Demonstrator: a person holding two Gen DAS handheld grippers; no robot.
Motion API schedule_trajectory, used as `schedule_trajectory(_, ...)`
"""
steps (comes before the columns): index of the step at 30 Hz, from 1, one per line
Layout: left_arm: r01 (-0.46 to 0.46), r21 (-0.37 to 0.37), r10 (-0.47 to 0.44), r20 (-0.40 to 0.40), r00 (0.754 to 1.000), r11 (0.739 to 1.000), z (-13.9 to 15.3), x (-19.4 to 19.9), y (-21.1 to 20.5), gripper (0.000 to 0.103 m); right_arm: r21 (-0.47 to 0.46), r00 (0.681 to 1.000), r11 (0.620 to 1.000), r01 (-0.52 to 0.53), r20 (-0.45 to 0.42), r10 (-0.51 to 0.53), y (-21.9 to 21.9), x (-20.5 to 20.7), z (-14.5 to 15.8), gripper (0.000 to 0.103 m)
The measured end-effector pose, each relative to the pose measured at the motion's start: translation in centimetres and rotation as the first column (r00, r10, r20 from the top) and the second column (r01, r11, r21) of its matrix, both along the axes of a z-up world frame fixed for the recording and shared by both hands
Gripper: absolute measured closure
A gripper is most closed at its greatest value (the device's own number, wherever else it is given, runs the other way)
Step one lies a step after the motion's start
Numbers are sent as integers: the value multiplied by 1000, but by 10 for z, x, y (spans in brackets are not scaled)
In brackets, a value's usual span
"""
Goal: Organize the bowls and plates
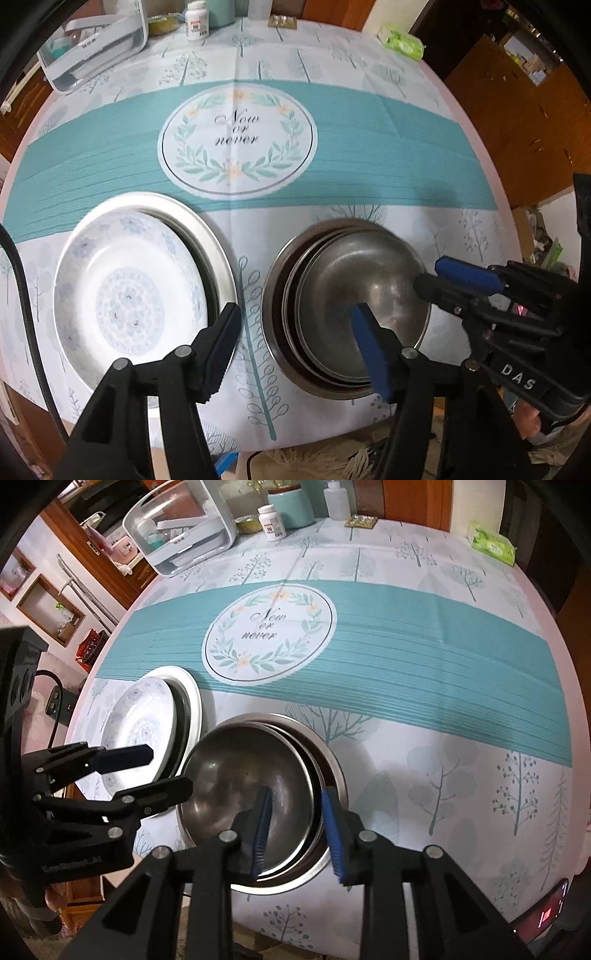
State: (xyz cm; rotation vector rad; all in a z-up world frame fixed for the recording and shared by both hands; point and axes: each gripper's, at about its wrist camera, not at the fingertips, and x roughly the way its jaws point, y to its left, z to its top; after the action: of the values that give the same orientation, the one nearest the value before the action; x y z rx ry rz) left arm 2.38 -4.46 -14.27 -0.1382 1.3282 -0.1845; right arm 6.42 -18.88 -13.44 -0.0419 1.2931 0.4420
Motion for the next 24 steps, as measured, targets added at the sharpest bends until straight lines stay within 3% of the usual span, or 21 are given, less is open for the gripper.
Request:
schedule_trajectory(2,-3,-14,4,24,1000,1000,5,0,1,38,1,1000,1000,-3,15,3,0,0,3,74)
schedule_trajectory(5,-18,-33,20,62,998,999,13,0,2,25,2,999,1000,-6,43,5,-2,-2,9,74)
schedule_trajectory(13,-10,-62,15,87,996,998,20,-1,-1,22,3,995,1000,5,99,-5,-13,-5,24,73)
schedule_trajectory(17,-22,-62,27,90,996,998,19,-4,0,18,18,995,1000,22,101,-23,-23,-7,25,52)
schedule_trajectory(24,-45,-87,50,49,998,995,2,-9,8,17,-15,997,998,59,54,-58,-37,-9,3,51)
